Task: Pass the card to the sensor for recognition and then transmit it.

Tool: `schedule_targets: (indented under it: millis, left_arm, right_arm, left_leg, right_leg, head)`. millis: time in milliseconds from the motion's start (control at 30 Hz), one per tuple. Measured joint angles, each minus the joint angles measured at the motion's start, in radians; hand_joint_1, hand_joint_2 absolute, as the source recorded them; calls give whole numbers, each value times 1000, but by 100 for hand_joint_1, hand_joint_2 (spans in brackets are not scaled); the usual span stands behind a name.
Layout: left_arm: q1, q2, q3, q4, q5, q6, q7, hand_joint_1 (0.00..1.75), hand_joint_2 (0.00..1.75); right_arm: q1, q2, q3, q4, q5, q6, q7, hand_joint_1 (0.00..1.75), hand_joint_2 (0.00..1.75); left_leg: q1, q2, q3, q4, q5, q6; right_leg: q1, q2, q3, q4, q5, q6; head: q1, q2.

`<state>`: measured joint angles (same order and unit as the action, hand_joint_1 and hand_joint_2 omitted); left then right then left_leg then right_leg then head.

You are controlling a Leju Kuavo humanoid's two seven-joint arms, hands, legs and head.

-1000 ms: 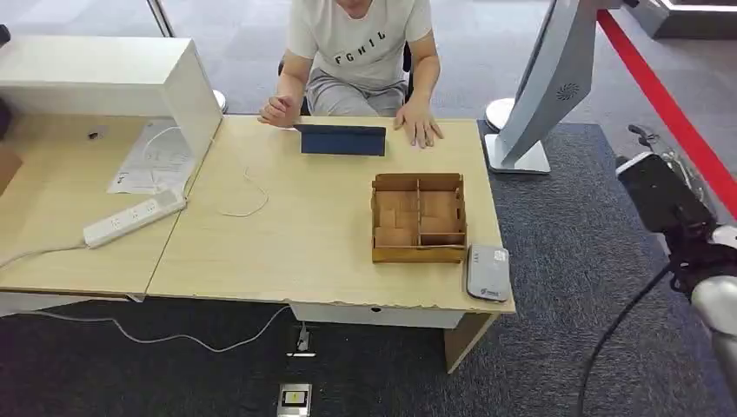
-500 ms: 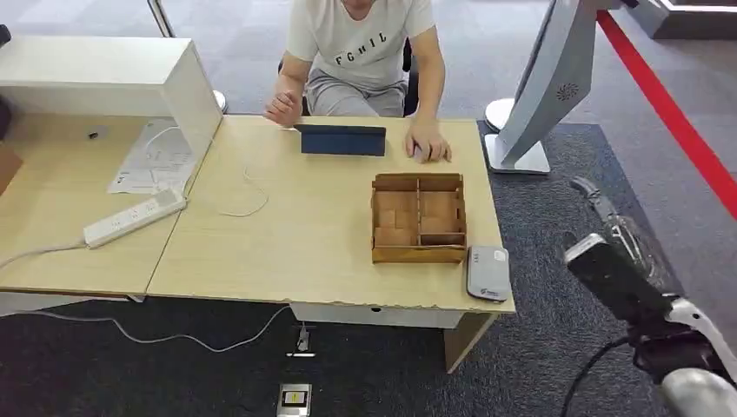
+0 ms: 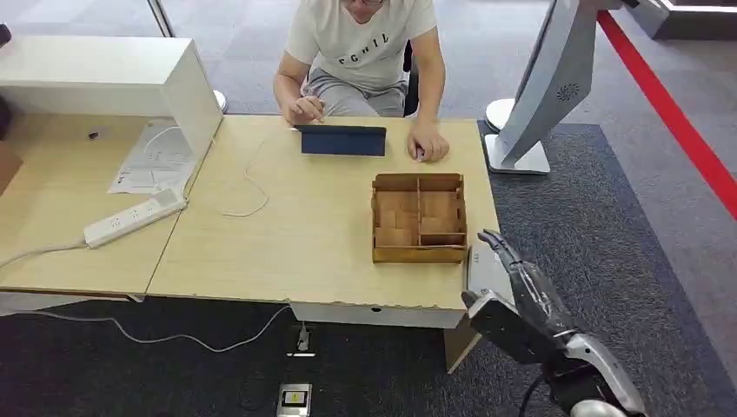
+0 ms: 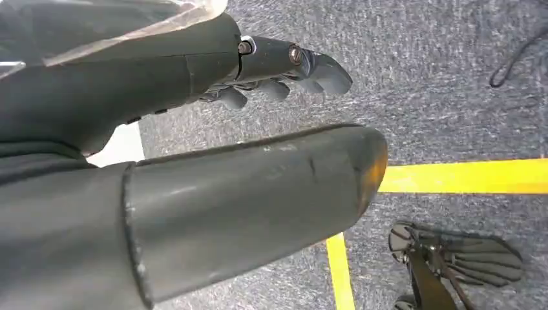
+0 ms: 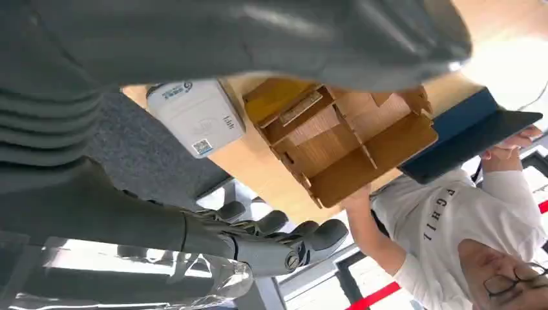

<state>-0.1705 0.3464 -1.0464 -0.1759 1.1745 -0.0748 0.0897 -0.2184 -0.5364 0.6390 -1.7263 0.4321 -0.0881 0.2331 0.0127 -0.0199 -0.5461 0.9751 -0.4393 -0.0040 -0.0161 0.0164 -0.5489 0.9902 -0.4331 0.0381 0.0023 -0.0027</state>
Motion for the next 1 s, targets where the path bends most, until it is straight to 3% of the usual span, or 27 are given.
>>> schedule_targets:
  millis: [200,333,500,700,1000]
  left_arm:
    - [-4,-1,0,0,-17,-38,-1,0,0]
    - [-4,-3,-1,0,-8,-43,1,0,0]
    - [-4,-7,-1,0,-5,-46,1,0,0]
    - [-4,-6,-2,0,-19,-69,-2,0,0]
    - [-4,-3,-2,0,-19,-71,-5,0,0]
  right_arm:
    - [-24,103,33,162,182,-24,30,0,175]
    - [-37,187,41,298,304,-61,-13,0,175]
    - [-67,272,39,453,356,-82,-56,0,175]
    - [-112,338,18,623,388,-109,-101,0,175]
    - [-135,379,-3,731,407,-123,-110,0,175]
  left_leg:
    - [0,0,0,0,0,0]
    - [1,0,0,0,0,0]
    - [1,0,0,0,0,0]
    - [0,0,0,0,0,0]
    - [0,0,0,0,0,0]
  right_leg:
    - [0,0,0,0,0,0]
    - [1,0,0,0,0,0]
    - [1,0,0,0,0,0]
    - [0,0,0,0,0,0]
    - [0,0,0,0,0,0]
  head:
    - [0,0]
    - [0,0]
    - [0,0]
    - [0,0]
    - [0,0]
